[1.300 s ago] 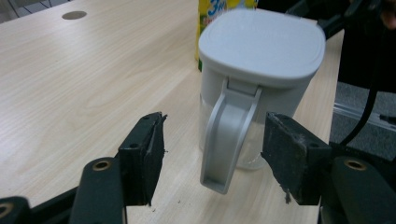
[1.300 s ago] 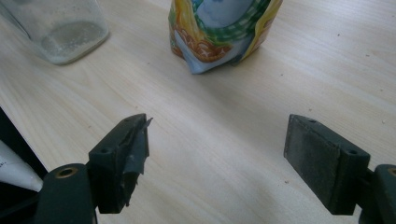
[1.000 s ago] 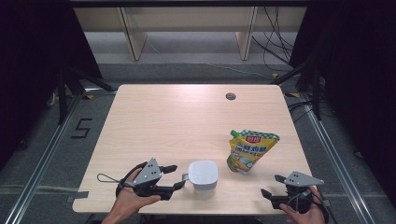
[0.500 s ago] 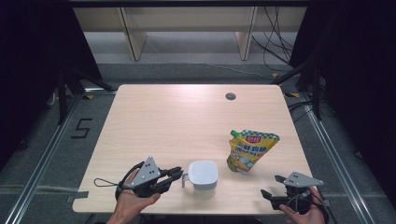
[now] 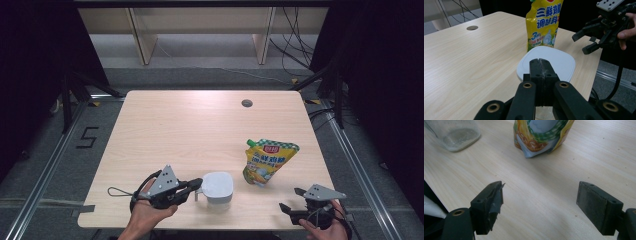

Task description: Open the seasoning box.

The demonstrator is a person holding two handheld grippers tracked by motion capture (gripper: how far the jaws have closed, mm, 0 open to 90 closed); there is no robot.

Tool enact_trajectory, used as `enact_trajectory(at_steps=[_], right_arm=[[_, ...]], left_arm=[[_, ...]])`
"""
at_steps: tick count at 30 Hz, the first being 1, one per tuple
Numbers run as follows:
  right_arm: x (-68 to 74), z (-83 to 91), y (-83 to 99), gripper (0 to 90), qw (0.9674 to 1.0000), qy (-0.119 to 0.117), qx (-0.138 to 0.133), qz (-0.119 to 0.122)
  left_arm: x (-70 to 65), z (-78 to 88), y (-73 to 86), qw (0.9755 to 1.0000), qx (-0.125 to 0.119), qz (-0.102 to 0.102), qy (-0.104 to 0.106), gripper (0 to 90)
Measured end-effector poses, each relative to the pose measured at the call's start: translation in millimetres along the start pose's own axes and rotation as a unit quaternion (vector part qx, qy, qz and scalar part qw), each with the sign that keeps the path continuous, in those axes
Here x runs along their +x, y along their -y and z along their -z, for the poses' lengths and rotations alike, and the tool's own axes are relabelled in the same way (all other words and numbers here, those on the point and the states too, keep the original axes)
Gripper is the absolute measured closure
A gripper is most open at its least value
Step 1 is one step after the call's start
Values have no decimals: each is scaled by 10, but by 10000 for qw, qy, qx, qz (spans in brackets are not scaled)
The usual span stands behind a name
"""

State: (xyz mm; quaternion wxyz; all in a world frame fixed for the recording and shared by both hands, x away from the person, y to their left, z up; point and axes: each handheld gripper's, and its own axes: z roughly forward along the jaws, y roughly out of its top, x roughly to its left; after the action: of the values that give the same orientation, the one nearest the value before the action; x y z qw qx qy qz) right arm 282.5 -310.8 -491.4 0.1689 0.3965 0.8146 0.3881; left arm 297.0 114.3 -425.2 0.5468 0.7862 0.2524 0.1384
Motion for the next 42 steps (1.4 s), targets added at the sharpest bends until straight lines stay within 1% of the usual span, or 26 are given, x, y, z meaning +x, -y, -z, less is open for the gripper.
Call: enact_trajectory(at_steps=[1, 4, 5, 7, 10, 12, 14, 15, 17, 18, 19, 21, 22, 24, 25, 27, 30, 31, 34, 35, 36, 37, 39, 40, 41, 42], right_arm=[[7, 1, -1, 233, 10000, -32, -6, -33], [18, 4, 2, 238, 9999, -71, 2, -94], [-5, -5, 0, 240, 9999, -83, -38, 45], [-3, -10, -2, 243, 9998, -183, -34, 25], [2, -6, -7, 244, 9999, -144, -37, 65], [26, 4, -4, 244, 9999, -107, 31, -62], [27, 1, -3, 244, 9999, -101, 1, -63], [3, -17, -5, 244, 9998, -199, -41, 38], [-1, -6, -8, 244, 9996, -271, 22, 58], [-1, -6, -8, 244, 9996, -271, 22, 58], [32, 4, -6, 244, 9999, -113, -18, -77], [29, 5, -8, 245, 9999, -113, 2, -48], [6, -5, -8, 244, 9999, -132, -27, 78], [14, -1, -11, 235, 9998, -80, -156, 12], [27, -4, -27, 229, 9991, -221, -349, -74], [46, 0, -41, 207, 9987, -240, -459, 12], [88, 22, -51, 190, 9983, -319, -473, -107], [83, 8, -65, 189, 9971, -440, -620, -18], [124, 17, -74, 195, 9965, -509, -655, -76], [128, 10, -84, 201, 9958, -531, -744, 37], [145, -1, -94, 218, 9953, -662, -701, 42], [201, 8, -100, 280, 9952, -691, -687, -39], [206, -8, -120, 330, 9940, -747, -792, 126], [242, -10, -125, 352, 9941, -812, -711, -63], [242, -10, -125, 352, 9941, -812, -711, -63], [242, -13, -135, 376, 9932, -850, -798, 45]], left_arm=[[0, -28, -11, 9999, 93, -92, -24, 890], [3, -71, -9, 9999, 114, -73, 7, 890], [11, -106, -1, 9998, 180, -83, 11, 890], [16, -142, 9, 9998, 208, -73, 5, 889], [33, -168, 21, 9995, 277, -120, 12, 889], [42, -185, 40, 9997, 253, 4, -1, 889], [43, -178, 39, 9996, 270, -5, -48, 889], [47, -171, 44, 9996, 261, 29, -61, 889], [50, -169, 49, 9997, 245, 14, -54, 888], [50, -169, 49, 9997, 245, 14, -54, 888], [52, -169, 52, 9997, 234, 19, -53, 887], [58, -167, 56, 9997, 229, 22, -46, 886], [62, -164, 59, 9997, 235, 17, -35, 886], [63, -159, 68, 9997, 194, 111, -37, 885], [73, -149, 78, 9997, 177, 155, -33, 885], [95, -149, 82, 9999, 143, 84, 29, 885], [85, -146, 90, 9998, 119, 179, -5, 885], [79, -148, 96, 9996, 97, 259, -11, 885], [88, -144, 97, 9998, 94, 201, 2, 886], [93, -142, 98, 9997, 96, 209, 8, 886], [92, -140, 100, 9997, 101, 230, -1, 885], [94, -138, 104, 9997, 86, 234, -1, 885], [101, -130, 105, 9997, 108, 207, -10, 885], [101, -130, 105, 9997, 108, 207, -10, 885], [105, -129, 106, 9998, 102, 168, -8, 885], [95, -126, 110, 9997, 101, 204, -37, 885]])
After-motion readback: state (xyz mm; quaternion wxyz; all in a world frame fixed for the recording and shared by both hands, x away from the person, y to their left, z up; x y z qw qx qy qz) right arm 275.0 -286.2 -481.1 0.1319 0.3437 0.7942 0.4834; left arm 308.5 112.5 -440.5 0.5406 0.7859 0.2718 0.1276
